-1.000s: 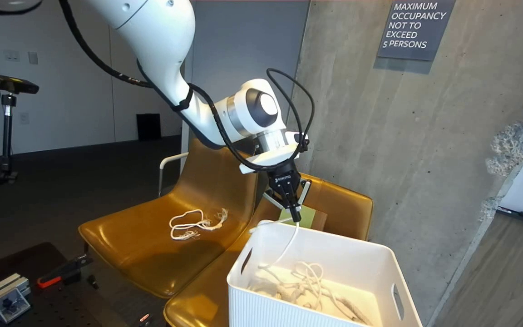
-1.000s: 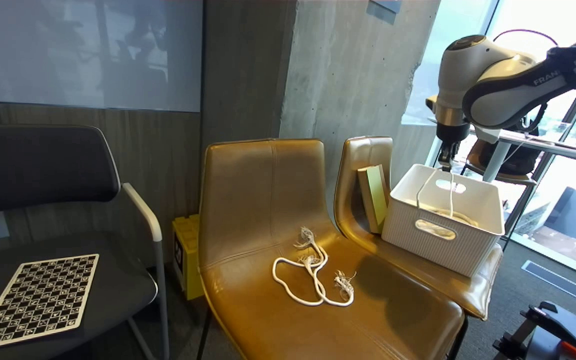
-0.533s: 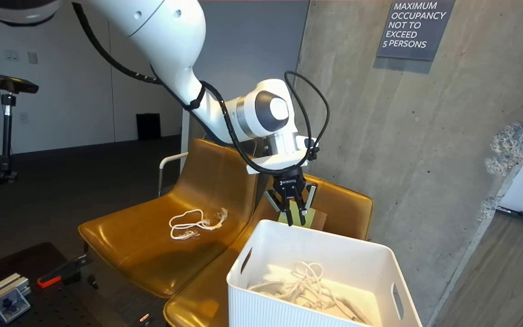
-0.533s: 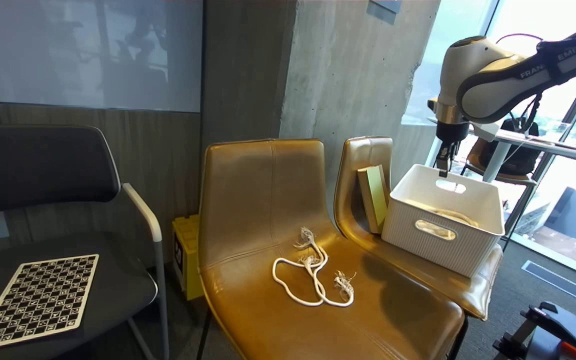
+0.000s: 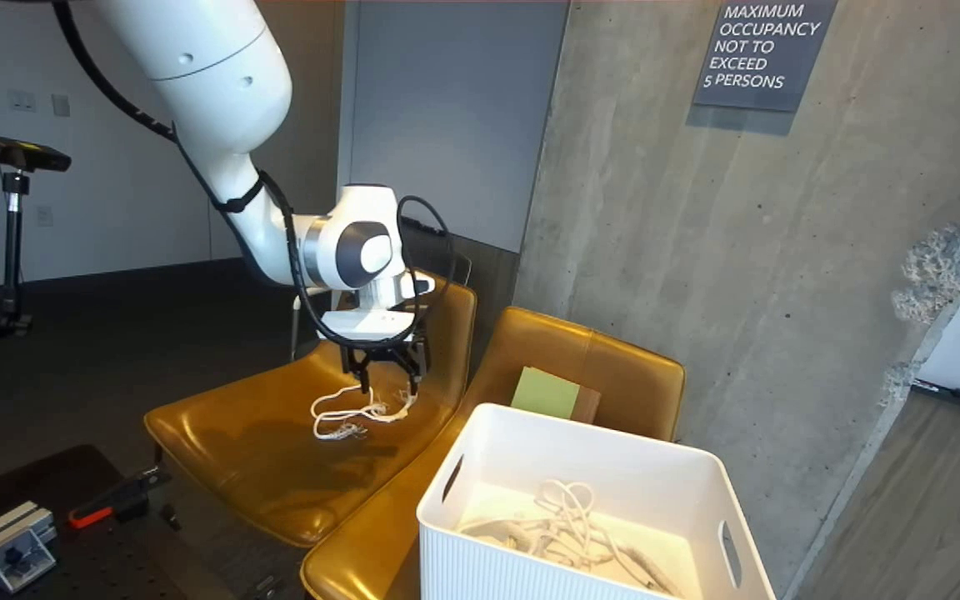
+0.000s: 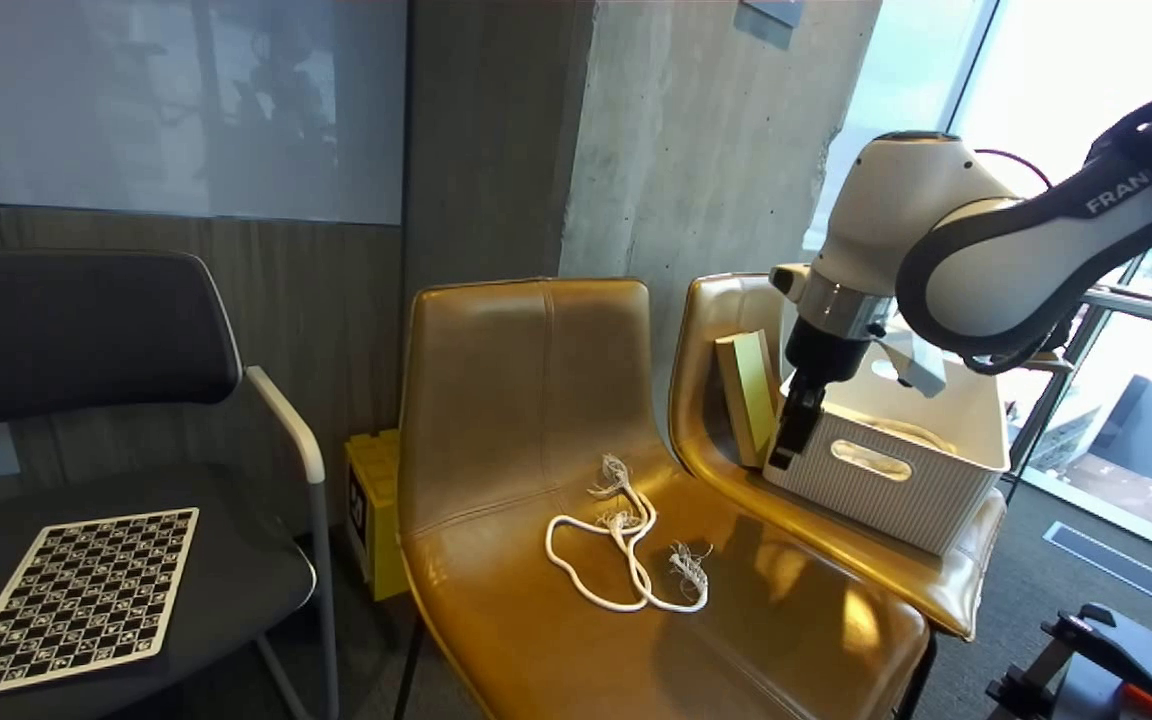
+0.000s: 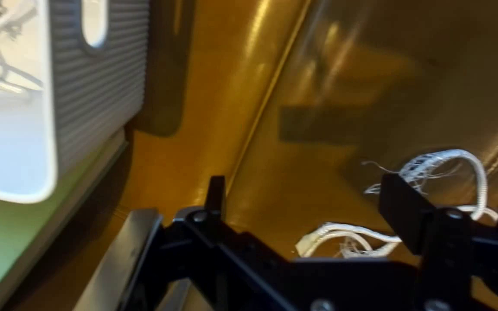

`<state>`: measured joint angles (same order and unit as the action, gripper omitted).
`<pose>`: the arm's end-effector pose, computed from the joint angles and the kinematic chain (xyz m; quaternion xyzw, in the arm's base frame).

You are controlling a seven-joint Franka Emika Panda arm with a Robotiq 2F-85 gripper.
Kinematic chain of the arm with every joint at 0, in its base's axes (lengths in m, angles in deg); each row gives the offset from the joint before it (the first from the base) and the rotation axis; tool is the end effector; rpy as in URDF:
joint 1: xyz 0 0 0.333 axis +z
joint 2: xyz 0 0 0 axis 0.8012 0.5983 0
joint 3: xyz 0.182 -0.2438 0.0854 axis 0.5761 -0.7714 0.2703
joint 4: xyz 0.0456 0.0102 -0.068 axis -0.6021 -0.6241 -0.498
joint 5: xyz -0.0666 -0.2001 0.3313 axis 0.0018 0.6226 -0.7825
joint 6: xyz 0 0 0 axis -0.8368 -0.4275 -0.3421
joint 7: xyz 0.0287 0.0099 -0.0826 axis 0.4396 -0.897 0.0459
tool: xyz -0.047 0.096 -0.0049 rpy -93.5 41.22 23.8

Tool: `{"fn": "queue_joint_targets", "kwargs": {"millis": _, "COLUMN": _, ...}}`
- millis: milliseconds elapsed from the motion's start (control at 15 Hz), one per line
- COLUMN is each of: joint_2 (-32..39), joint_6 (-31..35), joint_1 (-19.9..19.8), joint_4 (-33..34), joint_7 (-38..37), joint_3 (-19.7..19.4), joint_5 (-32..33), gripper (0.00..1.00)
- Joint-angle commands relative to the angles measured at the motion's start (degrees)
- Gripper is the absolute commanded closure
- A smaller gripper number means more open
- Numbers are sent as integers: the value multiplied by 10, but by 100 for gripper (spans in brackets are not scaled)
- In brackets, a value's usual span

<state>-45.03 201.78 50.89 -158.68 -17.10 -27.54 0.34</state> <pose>0.6281 0.0183 0.2220 0.9633 0.2474 0.0505 0.0905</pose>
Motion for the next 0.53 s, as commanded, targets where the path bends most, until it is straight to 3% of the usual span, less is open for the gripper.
{"fn": "queue_joint_targets", "kwargs": {"millis": 0, "joint_2": -20, "joint_6": 68, "joint_1": 23, "joint_4": -74, "joint_7": 32, "joint_3": 29, "joint_5": -29, "gripper": 0}}
{"fn": "queue_joint_targets", "kwargs": {"millis": 467, "joint_2": 10, "joint_6": 79, "joint_1": 35, "joint_4": -31, "joint_7": 84, "joint_3": 53, "joint_5": -41, "gripper": 0}}
